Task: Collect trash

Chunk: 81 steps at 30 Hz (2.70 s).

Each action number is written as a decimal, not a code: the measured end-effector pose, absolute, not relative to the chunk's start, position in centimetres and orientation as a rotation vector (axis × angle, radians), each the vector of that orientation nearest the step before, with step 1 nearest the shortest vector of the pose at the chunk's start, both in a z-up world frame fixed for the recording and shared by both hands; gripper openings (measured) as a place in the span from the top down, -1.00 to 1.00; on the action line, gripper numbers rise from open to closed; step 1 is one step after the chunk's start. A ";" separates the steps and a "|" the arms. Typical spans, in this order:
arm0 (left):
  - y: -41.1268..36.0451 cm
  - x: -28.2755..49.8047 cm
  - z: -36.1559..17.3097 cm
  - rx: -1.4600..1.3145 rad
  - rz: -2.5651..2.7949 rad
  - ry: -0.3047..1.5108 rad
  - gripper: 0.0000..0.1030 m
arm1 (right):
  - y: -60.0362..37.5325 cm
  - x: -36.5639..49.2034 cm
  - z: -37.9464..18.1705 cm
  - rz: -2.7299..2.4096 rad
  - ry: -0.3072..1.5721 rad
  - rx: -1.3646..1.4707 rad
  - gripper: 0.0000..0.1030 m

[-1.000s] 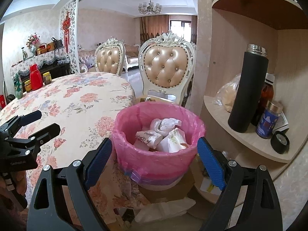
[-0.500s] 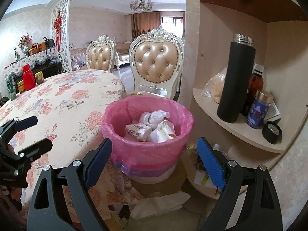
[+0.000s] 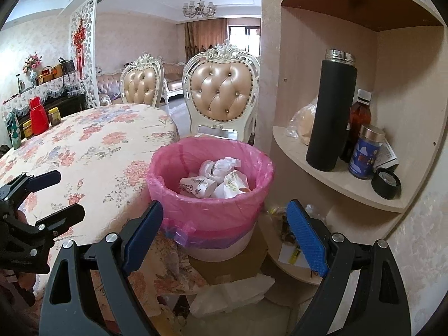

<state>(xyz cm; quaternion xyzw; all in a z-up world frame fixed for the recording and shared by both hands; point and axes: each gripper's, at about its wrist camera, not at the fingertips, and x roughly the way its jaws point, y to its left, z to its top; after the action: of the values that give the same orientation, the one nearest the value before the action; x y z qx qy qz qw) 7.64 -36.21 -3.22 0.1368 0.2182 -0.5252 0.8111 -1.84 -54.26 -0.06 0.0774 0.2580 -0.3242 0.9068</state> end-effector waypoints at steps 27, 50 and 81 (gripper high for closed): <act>-36.1 7.3 -2.6 0.278 -1.115 0.430 -0.91 | -53.7 -1.7 0.0 -0.655 0.532 0.158 -0.65; -36.0 7.1 -2.4 0.271 -1.121 0.412 -0.91 | -53.6 -1.5 -0.2 -0.645 0.528 0.162 -0.65; -35.8 6.8 -2.4 0.270 -1.139 0.404 -0.91 | -53.5 -1.1 -0.5 -0.634 0.538 0.160 -0.65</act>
<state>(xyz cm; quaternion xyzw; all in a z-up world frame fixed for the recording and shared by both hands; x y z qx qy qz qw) 6.80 -35.79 -2.39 0.1267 0.1891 -0.5340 0.8142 -1.15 -53.55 -0.51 0.0775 0.2608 -0.3076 0.9118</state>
